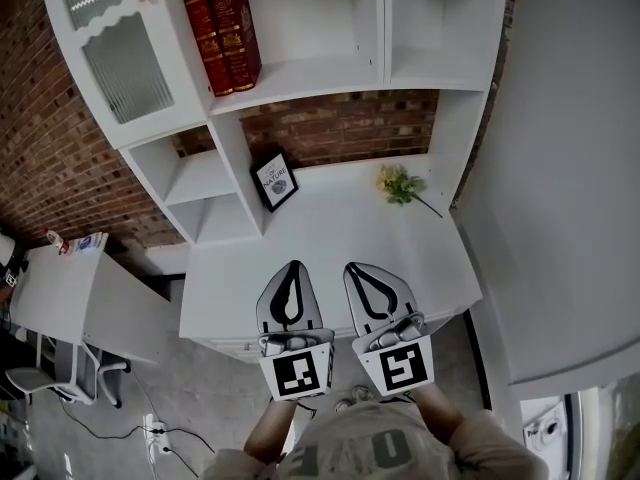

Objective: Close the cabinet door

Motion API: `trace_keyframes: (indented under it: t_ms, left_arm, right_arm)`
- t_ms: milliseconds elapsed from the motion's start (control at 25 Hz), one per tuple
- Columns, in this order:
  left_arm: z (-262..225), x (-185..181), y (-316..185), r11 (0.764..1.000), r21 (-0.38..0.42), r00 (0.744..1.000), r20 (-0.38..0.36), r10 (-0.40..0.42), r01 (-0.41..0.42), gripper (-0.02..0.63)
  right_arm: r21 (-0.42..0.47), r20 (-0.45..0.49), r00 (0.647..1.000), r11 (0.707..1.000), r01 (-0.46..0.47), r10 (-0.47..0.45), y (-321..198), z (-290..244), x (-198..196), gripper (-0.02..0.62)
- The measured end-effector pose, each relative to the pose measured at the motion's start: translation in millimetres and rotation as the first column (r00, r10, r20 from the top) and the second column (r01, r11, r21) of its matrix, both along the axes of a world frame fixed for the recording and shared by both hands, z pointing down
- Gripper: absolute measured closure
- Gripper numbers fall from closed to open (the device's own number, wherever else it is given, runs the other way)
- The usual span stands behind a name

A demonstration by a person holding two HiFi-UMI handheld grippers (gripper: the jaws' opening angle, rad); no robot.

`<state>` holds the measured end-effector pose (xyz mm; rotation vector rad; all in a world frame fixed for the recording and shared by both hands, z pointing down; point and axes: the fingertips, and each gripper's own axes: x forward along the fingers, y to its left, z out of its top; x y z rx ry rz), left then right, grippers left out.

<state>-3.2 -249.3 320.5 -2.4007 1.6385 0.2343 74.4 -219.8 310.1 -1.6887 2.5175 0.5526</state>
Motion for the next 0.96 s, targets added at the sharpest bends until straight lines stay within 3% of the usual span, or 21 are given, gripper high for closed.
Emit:
trace_keyframes:
  t_ms: [360,960]
  left_arm:
    - [12.8,-5.2,-9.5,0.999,-0.036,1.000,0.014,-0.024,0.024,0.592]
    - [23.6,-11.8,-12.9,0.996,-0.081,0.999,-0.023,-0.027,0.025,0.592]
  right_arm:
    - [-0.024,-0.005,1.000,1.000,-0.006,0.006,-2.0,9.5,3.0,0.578]
    - [-0.044,-0.017,1.000,0.999,-0.014,0.013,-9.0,16.2,7.4,0.578]
